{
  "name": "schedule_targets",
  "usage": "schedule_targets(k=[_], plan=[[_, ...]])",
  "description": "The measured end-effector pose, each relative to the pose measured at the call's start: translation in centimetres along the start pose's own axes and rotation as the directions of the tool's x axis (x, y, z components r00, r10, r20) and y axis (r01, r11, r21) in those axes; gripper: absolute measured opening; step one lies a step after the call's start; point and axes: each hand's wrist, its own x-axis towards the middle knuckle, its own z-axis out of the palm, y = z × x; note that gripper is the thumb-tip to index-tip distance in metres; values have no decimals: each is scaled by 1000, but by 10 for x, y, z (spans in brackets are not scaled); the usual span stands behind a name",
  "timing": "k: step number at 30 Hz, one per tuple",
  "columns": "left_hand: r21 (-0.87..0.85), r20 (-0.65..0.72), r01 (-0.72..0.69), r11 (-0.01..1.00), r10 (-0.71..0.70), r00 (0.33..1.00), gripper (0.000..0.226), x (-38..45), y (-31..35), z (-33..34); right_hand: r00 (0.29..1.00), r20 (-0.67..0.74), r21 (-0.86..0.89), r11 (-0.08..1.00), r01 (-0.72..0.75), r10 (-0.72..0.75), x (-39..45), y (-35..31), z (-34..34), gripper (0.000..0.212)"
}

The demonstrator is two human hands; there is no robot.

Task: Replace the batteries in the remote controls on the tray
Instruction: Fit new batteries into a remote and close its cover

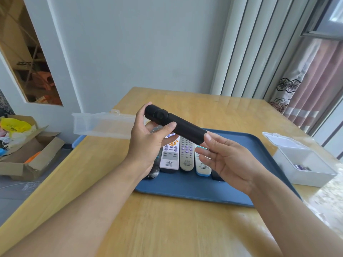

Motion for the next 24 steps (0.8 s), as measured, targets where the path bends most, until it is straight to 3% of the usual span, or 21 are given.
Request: schedule_targets(k=[17, 21, 24], plan=[[57, -4, -27, 998, 27, 1000, 71, -4, -1, 1, 999, -43, -31, 1000, 4, -5, 3, 5, -1, 42], [95, 13, -25, 995, 24, 1000, 70, -7, -1, 3, 999, 34, -11, 1000, 2, -1, 0, 0, 0, 25], [194, 176, -45, 980, 11, 984, 71, -14, -2, 6, 976, 194, -78, 993, -89, 102, -7, -3, 7, 37]])
